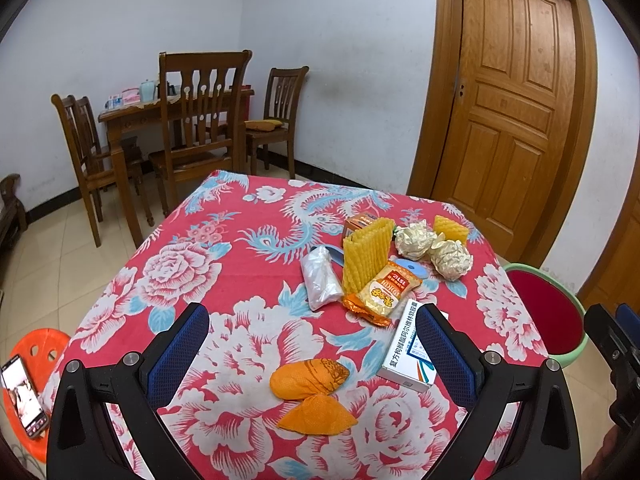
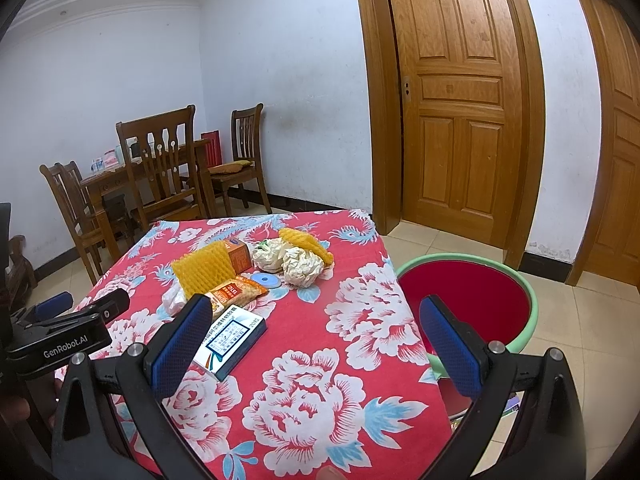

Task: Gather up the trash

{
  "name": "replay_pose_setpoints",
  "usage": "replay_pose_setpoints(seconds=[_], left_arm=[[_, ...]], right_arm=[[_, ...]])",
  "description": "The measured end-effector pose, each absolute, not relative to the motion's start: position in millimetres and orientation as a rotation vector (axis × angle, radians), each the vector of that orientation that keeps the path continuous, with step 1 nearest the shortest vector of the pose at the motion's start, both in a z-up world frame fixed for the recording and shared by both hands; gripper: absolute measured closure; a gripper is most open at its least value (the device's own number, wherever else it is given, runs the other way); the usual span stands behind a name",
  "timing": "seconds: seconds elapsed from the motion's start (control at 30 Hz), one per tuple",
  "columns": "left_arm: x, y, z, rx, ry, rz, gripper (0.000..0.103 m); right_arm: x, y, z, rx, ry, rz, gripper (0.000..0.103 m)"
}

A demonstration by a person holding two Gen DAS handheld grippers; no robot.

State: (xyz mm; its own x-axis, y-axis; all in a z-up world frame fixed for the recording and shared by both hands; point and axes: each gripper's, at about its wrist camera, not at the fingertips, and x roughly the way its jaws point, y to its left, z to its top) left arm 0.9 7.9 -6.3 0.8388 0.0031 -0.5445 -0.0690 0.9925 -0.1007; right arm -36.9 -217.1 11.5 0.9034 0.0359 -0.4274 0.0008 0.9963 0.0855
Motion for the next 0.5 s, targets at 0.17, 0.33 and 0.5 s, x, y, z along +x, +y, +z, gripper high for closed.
replay_pose_setpoints(seconds=[0.17,0.33,0.5], left_arm=[[1.0,8.2,-6.9,-0.117,0.576,0.039,0.001],[0.8,8.4,-8.7,-0.116,0.582,0.038,0.001],[0.3,9.0,-12.2,-0.115,0.594,0.041,0.001]], right_arm=[[-37.2,-216.8,12.1,0.084,0.443,0.018,0.001],[-37.0,-216.8,11.9,0.084,0.444,0.019,0.001],[-36.8,-217.1,11.5,0.085,0.445,0.018,0.001]])
